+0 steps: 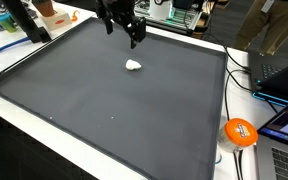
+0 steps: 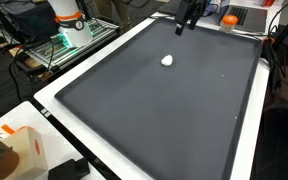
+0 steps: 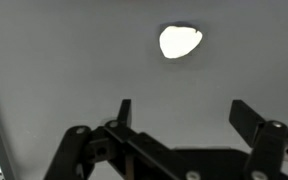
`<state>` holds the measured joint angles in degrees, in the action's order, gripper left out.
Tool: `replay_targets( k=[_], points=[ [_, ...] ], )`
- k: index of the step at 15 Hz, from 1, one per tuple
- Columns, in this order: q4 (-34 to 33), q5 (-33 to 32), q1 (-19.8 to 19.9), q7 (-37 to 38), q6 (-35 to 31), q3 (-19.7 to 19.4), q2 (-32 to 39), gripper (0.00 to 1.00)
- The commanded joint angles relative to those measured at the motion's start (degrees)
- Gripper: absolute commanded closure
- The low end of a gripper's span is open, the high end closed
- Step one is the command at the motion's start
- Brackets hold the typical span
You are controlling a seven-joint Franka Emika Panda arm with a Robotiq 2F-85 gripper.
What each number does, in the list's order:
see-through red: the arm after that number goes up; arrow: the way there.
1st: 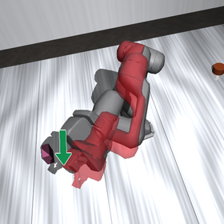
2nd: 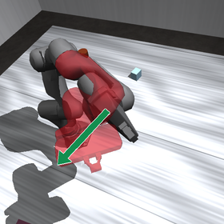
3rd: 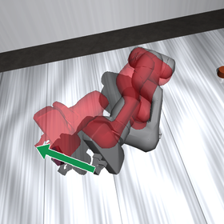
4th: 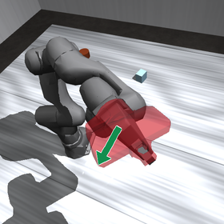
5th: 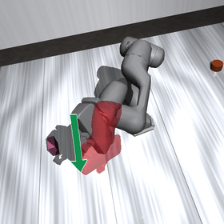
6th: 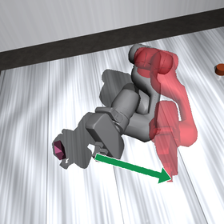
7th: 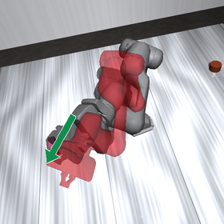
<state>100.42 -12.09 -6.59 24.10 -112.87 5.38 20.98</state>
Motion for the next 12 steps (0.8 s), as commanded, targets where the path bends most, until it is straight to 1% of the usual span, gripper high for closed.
replay_targets(
  k=[1, 3, 7, 9, 12],
  points=[
    [-6.15, 1.34, -1.21, -4.27, 8.12, -1.48, 4.41, 0.0],
    [-10.64, 2.15, -1.14, -6.93, 13.56, -1.39, 7.42, 0.0],
    [-20.1, 5.5, -0.74, -12.18, 20.43, -1.05, 13.82, 0.0],
    [-24.59, 6.49, -0.89, -13.26, 24.93, -1.33, 17.09, 0.0],
    [-31.44, 7.33, -1.08, -12.59, 34.15, -2.01, 22.46, 0.0]
  ],
)
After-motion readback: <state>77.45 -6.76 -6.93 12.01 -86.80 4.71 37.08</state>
